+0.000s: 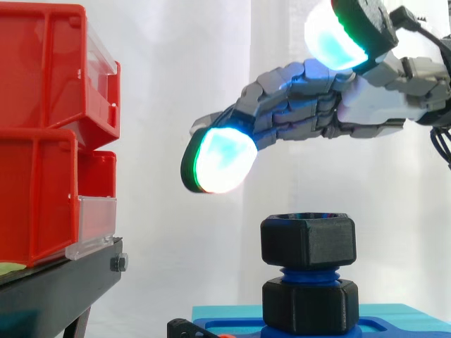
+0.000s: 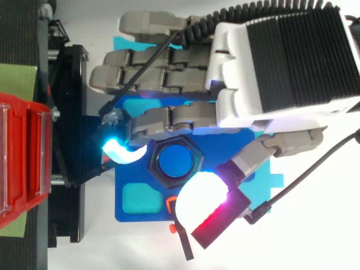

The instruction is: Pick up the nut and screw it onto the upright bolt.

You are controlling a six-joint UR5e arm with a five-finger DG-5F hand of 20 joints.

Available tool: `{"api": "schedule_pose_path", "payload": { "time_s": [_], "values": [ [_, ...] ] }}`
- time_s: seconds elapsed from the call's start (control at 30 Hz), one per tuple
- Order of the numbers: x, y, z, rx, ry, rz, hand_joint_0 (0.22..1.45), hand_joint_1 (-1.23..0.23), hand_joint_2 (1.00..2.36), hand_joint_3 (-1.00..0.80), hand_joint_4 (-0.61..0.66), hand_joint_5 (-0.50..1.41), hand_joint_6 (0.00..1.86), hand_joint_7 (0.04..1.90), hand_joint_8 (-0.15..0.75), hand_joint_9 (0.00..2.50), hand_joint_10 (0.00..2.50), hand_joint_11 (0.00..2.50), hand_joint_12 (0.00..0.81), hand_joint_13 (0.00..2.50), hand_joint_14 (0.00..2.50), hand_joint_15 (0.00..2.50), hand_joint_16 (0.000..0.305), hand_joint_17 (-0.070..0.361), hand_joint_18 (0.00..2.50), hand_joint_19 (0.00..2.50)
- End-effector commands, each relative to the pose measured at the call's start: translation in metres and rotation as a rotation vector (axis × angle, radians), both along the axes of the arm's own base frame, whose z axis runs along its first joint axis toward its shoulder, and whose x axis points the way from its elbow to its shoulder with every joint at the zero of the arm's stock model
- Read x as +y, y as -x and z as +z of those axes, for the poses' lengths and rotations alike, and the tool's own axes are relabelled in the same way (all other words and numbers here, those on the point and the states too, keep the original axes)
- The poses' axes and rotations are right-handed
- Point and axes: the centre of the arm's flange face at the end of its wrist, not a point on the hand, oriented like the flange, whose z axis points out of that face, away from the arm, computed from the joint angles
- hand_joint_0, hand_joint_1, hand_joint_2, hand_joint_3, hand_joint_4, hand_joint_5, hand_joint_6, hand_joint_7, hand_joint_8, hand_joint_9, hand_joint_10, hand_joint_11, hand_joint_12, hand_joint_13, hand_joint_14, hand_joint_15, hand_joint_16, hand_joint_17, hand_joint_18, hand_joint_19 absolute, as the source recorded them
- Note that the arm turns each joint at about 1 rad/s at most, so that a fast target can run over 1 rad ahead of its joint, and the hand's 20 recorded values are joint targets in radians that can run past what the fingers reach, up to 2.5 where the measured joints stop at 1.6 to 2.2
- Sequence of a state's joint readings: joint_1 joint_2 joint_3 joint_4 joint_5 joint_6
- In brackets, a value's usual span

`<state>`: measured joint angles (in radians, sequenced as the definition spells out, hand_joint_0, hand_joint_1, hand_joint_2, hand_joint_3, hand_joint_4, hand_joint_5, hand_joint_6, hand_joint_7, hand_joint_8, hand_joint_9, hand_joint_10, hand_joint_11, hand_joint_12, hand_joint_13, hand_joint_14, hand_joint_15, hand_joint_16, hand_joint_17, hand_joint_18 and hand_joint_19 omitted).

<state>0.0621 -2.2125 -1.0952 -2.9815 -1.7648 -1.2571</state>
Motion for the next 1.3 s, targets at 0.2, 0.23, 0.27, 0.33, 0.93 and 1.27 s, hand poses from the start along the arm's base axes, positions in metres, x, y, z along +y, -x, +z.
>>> {"api": "schedule_pose_path", "payload": {
  "time_s": [0.2, 0.23, 0.27, 0.33, 0.93, 1.27],
  "values": [
    [0.004, -0.012, -0.024, -0.014, -0.018, 0.005, 0.48, 0.11, 1.00, -0.50, 0.13, -0.22, 0.50, 0.65, 0.189, 0.00, 0.00, 0.00, 0.350, 0.00, 0.00, 0.00, 0.050, 0.113, 0.00, 0.00],
    [0.004, -0.012, -0.024, -0.012, -0.018, 0.005, 0.48, 0.11, 1.00, -0.50, 0.14, -0.21, 0.50, 0.67, 0.191, 0.00, 0.00, 0.00, 0.350, 0.00, 0.00, 0.00, 0.050, 0.112, 0.00, 0.00],
    [0.004, -0.012, -0.024, -0.012, -0.018, 0.005, 0.48, 0.11, 1.00, -0.50, 0.14, -0.21, 0.50, 0.70, 0.191, 0.00, 0.00, 0.00, 0.350, 0.00, 0.00, 0.00, 0.050, 0.112, 0.00, 0.00],
    [0.002, -0.011, -0.026, 0.000, -0.016, 0.003, 0.48, 0.10, 1.00, -0.50, 0.16, -0.20, 0.50, 0.73, 0.198, 0.00, 0.00, 0.00, 0.350, 0.00, 0.00, 0.00, 0.050, 0.112, 0.00, 0.00],
    [-0.001, -0.004, -0.054, -0.005, -0.063, 0.011, 0.49, 0.06, 1.00, -0.50, 0.21, -0.17, 0.50, 0.90, 0.224, 0.06, 0.00, 0.00, 0.352, 0.00, 0.00, 0.00, 0.049, 0.110, 0.00, 0.00],
    [-0.006, -0.004, -0.051, -0.011, -0.061, 0.017, 0.50, 0.00, 1.00, -0.50, 0.24, -0.14, 0.50, 0.97, 0.241, 0.14, 0.00, 0.00, 0.351, 0.00, 0.00, 0.00, 0.047, 0.107, 0.00, 0.00]
  ]
}}
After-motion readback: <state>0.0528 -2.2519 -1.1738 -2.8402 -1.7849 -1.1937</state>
